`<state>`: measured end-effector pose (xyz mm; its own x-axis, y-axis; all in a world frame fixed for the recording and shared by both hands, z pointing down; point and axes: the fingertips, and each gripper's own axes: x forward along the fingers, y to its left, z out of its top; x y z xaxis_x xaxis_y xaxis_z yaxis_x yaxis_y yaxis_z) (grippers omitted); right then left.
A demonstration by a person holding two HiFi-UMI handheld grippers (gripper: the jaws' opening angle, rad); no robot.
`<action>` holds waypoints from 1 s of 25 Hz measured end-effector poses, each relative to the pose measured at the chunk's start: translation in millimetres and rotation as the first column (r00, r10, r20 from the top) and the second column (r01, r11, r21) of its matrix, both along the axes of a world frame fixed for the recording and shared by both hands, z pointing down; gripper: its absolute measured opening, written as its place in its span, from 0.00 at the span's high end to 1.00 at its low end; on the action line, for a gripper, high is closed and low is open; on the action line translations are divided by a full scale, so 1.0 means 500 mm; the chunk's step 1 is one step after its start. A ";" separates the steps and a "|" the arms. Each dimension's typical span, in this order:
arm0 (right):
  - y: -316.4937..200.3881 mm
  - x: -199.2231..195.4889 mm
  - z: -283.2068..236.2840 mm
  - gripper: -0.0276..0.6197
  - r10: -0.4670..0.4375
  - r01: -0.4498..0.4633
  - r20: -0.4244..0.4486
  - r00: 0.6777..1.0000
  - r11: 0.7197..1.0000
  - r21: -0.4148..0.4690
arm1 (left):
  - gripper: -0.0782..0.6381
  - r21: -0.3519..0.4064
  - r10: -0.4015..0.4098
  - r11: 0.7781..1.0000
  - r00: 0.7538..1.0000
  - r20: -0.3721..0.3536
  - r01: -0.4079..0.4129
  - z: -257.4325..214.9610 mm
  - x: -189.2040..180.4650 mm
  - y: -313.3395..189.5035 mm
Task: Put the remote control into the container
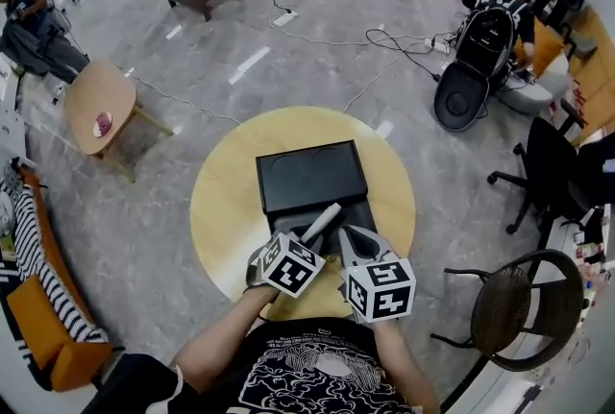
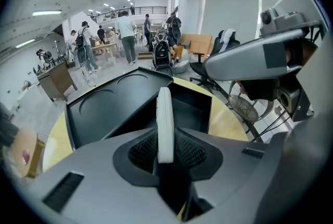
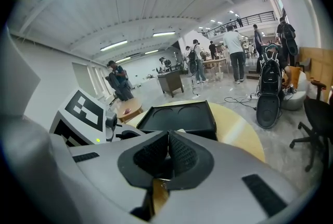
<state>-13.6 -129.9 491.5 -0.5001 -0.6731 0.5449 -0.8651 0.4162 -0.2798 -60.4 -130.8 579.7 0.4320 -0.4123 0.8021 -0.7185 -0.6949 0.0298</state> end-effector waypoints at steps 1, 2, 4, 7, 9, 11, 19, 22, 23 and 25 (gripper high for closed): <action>0.001 0.003 0.001 0.92 0.002 -0.002 -0.001 1.000 1.000 -0.002 | 0.75 -0.009 0.005 1.000 1.000 0.006 -0.005 0.005 0.001 0.001; 0.002 0.006 0.003 0.92 0.004 -0.004 -0.002 1.000 1.000 -0.004 | 0.75 -0.017 0.011 1.000 1.000 0.011 -0.010 0.010 0.003 0.003; 0.003 0.013 0.006 0.92 0.008 -0.008 -0.003 1.000 1.000 -0.007 | 0.75 -0.024 0.023 0.999 0.999 0.022 -0.022 0.017 0.008 0.004; 0.005 0.018 0.011 0.92 0.009 -0.009 -0.006 1.000 1.000 -0.009 | 0.75 -0.024 0.032 0.999 0.999 0.034 -0.031 0.025 0.012 0.003; 0.006 0.021 0.013 0.92 0.008 -0.008 -0.009 1.000 1.000 -0.012 | 0.75 -0.025 0.034 0.999 0.999 0.037 -0.033 0.028 0.014 0.001; 0.007 0.022 0.012 0.92 0.007 -0.007 -0.012 1.000 1.000 -0.016 | 0.75 -0.027 0.040 0.999 0.998 0.043 -0.038 0.028 0.016 -0.001; 0.003 0.020 0.004 0.92 0.009 -0.010 -0.023 1.000 1.000 -0.022 | 0.75 -0.036 0.073 0.997 0.995 0.073 -0.071 0.027 0.017 -0.014; 0.001 0.021 0.001 0.92 0.015 -0.015 -0.024 1.000 1.000 -0.022 | 0.75 -0.045 0.079 0.996 0.994 0.072 -0.076 0.030 0.020 -0.014; 0.001 0.022 0.001 0.92 0.017 -0.017 -0.024 1.000 1.000 -0.022 | 0.75 -0.046 0.082 0.996 0.994 0.074 -0.079 0.032 0.021 -0.014; 0.002 0.024 0.003 0.92 0.020 -0.021 -0.026 0.999 1.000 -0.022 | 0.75 -0.049 0.086 0.995 0.993 0.076 -0.083 0.036 0.024 -0.011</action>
